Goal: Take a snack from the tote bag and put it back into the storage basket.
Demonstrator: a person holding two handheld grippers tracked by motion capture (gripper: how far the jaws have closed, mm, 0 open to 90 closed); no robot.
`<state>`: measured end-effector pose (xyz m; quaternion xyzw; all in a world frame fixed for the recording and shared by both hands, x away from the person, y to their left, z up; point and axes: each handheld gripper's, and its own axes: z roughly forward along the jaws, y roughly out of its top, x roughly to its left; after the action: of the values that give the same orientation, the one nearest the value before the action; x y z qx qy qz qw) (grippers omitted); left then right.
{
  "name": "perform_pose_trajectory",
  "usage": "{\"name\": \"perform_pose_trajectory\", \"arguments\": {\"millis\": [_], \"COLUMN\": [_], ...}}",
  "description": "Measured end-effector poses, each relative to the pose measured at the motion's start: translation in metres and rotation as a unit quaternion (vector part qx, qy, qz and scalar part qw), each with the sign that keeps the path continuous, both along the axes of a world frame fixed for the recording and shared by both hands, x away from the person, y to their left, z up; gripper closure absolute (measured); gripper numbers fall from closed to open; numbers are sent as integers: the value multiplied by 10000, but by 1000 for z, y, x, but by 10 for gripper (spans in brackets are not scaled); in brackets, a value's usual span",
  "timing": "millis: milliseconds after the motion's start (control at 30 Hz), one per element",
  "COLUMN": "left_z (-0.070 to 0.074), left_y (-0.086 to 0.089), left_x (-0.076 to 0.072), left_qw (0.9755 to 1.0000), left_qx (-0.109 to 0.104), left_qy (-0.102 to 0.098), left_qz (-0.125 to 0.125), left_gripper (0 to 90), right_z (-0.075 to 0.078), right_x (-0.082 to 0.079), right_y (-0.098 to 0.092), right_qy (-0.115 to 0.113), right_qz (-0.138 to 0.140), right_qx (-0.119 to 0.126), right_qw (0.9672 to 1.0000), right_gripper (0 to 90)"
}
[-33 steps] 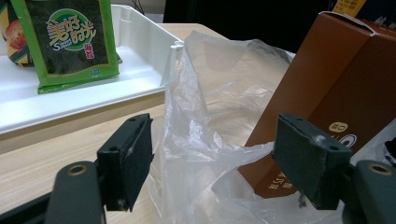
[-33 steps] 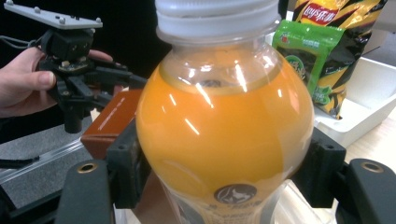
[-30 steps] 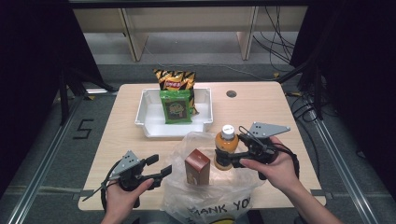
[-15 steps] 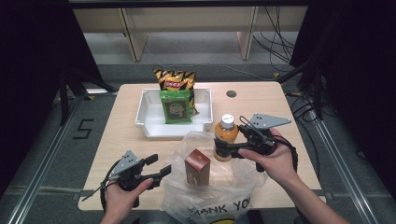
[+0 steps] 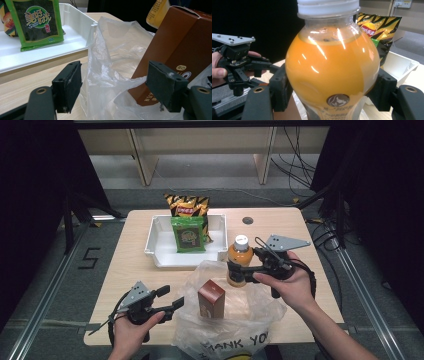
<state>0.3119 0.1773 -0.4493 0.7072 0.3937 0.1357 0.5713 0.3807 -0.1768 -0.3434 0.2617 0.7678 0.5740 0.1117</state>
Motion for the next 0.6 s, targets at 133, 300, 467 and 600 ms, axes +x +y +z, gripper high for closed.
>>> {"name": "perform_pose_trajectory", "arguments": {"millis": [133, 300, 467, 600], "left_z": [0, 0, -1, -1], "left_y": [0, 0, 0, -1], "left_x": [0, 0, 1, 1], "left_qw": [10000, 10000, 10000, 10000], "left_qx": [-26, -22, -15, -50], "left_qy": [-21, -27, -13, 20], "left_qz": [-24, -31, -52, -15], "left_gripper": [278, 278, 279, 280], "right_z": [3, 4, 6, 6], "right_x": [2, 7, 10, 13], "right_y": [1, 2, 3, 4], "right_qy": [15, -30, -36, 21], "right_qz": [-51, -42, -82, -127], "right_qx": [-11, -12, -33, -34], "right_qw": [10000, 10000, 10000, 9999], "right_gripper": [322, 322, 322, 322]}}
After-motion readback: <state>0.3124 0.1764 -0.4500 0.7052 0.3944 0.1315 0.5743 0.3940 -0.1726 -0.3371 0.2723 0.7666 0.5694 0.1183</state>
